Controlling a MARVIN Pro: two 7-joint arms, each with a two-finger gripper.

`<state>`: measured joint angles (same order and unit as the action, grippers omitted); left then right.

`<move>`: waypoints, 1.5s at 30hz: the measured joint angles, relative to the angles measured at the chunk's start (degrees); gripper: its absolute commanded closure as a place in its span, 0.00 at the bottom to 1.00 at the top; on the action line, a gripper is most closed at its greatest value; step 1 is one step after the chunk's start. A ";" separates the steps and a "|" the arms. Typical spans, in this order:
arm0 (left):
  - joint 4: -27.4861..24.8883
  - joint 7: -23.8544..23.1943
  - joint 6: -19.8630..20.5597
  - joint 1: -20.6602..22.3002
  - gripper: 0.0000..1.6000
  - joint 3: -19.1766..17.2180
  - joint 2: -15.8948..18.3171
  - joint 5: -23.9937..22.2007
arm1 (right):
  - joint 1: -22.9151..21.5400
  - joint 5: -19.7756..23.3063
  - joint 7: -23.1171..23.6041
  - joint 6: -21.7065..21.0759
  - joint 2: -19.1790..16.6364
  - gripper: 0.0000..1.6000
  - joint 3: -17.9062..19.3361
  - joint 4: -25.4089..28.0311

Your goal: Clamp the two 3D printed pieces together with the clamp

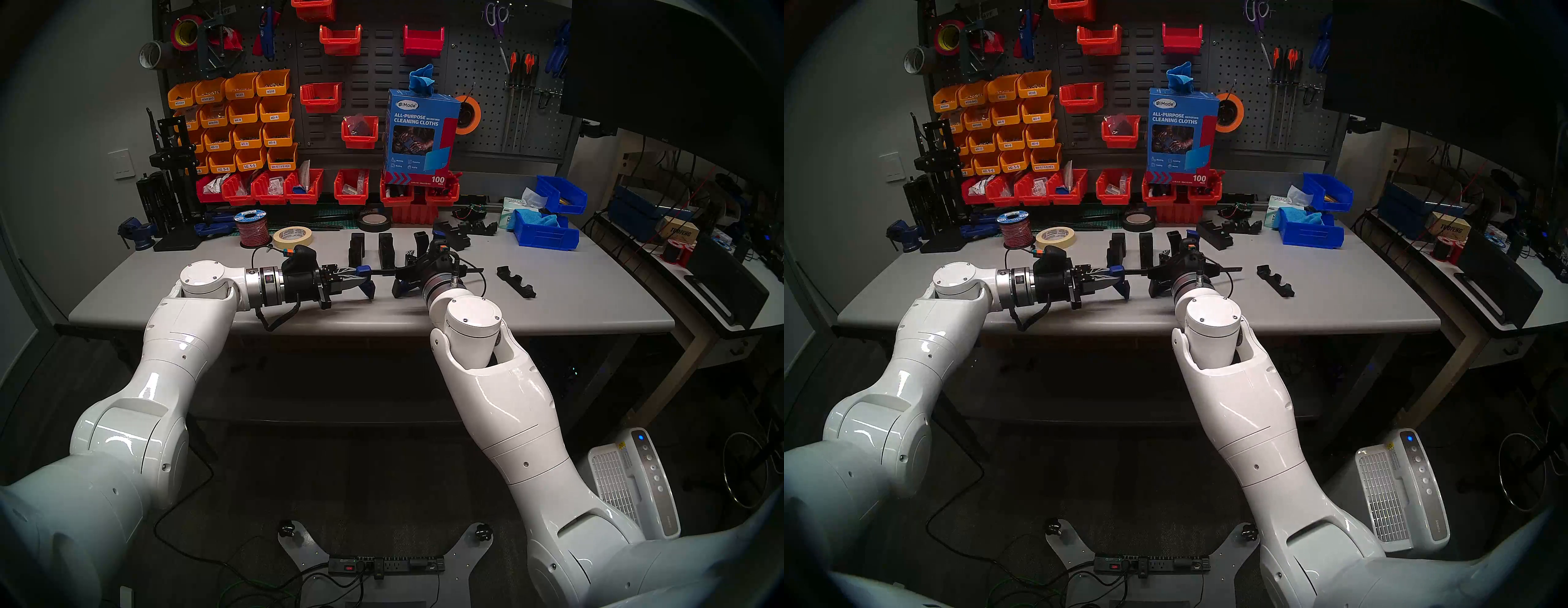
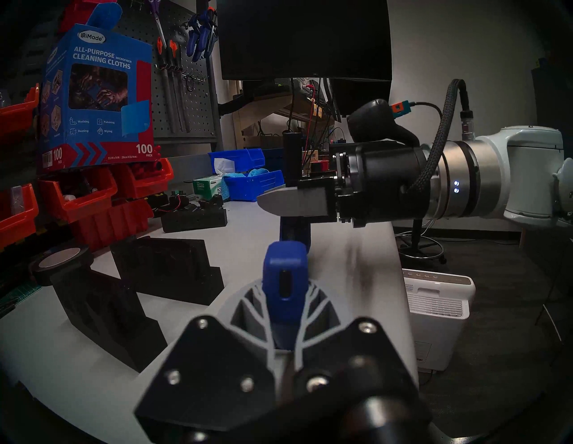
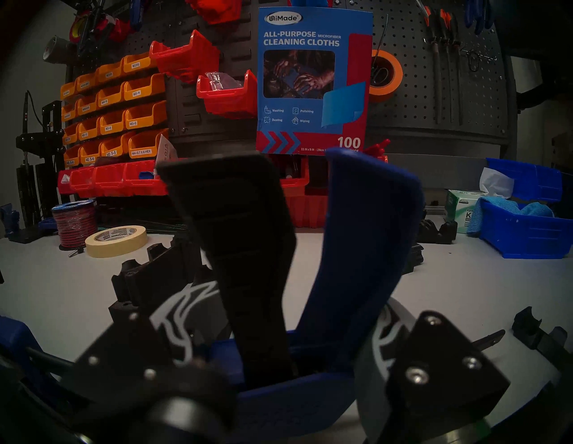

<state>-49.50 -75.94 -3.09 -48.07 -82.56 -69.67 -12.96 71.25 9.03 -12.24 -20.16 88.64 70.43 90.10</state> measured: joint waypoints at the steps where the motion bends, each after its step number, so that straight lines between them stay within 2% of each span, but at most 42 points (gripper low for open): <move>1: 0.00 0.00 0.00 0.00 1.00 0.01 -0.02 0.00 | 0.01 0.00 0.03 0.00 -0.10 1.00 0.06 0.03; 45: -0.16 0.09 0.00 -0.01 1.00 0.22 -0.42 0.00 | 0.81 -0.11 0.76 0.01 -4.54 1.00 3.09 1.60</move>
<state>-49.67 -75.85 -3.09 -48.08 -82.34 -70.09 -12.96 72.06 8.92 -11.48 -20.14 84.10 73.52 91.70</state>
